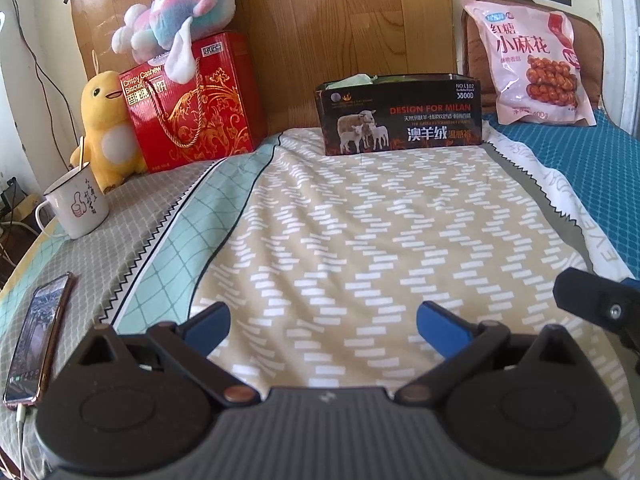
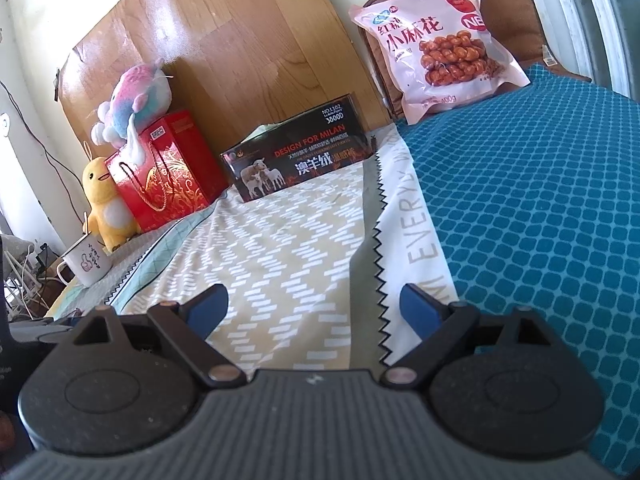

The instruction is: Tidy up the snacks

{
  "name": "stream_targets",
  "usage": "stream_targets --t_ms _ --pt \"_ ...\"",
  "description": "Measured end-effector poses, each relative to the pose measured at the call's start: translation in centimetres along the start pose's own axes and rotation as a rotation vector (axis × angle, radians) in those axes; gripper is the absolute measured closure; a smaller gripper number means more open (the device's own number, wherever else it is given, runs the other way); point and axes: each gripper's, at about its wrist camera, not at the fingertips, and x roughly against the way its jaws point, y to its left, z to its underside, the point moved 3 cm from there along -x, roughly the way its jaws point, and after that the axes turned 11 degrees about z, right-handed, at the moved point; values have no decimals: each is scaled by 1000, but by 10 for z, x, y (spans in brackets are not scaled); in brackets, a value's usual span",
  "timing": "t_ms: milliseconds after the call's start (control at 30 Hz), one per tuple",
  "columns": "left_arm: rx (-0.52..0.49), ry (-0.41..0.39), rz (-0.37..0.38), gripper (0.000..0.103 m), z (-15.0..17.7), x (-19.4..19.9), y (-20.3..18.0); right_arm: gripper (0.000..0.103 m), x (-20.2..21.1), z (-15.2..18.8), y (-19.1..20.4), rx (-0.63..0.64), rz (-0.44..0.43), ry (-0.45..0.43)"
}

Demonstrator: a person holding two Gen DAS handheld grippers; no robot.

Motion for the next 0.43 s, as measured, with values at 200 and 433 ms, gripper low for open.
stream_targets --t_ms 200,433 --pt "-6 0 8 0 -4 -4 -2 8 -4 -2 0 14 6 -7" --pt "-36 -21 77 0 -17 -8 -8 8 -7 -14 -2 23 22 -37"
